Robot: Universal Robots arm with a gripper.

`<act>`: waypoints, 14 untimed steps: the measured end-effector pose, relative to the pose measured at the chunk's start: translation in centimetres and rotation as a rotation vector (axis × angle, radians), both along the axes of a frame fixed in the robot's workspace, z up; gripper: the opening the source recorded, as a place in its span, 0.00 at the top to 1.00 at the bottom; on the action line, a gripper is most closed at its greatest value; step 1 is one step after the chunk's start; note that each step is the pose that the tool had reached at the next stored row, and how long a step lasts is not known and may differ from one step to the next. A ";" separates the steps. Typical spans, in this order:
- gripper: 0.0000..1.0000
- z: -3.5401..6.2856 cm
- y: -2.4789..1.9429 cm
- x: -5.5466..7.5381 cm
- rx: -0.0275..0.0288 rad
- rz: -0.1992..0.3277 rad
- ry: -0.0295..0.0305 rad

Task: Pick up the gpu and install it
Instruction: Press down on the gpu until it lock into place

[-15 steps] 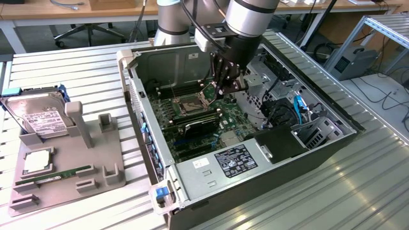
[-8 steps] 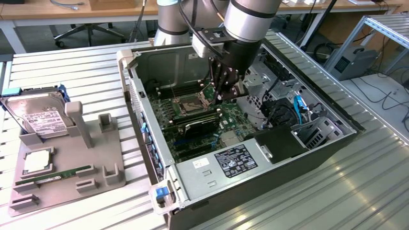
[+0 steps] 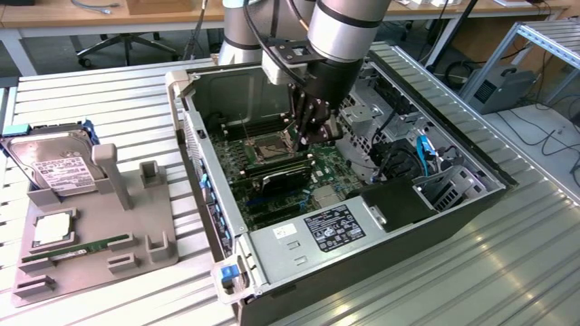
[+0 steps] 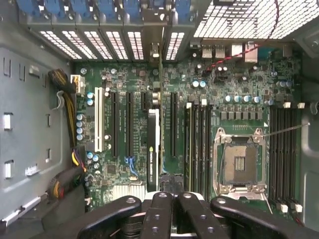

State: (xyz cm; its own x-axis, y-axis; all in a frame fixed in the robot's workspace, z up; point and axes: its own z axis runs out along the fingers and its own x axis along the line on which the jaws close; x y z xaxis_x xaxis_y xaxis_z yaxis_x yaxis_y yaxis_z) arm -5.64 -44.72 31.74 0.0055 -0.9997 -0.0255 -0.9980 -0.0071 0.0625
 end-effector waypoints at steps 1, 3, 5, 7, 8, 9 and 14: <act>0.89 -0.01 0.00 -0.2 -0.0001 0.000 -0.0001; 0.89 -0.03 0.00 -0.5 -0.0001 0.000 -0.0002; 0.89 -0.04 0.00 -0.8 -0.0001 0.000 -0.0002; 0.89 -0.06 -0.02 -1.0 -0.0002 0.000 -0.0001; 0.89 -0.07 -0.07 -1.0 -0.0002 0.000 -0.0001; 0.89 -0.09 -0.15 -1.1 -0.0002 0.000 -0.0002; 0.89 -0.25 -0.62 -1.5 -0.0001 0.000 -0.0002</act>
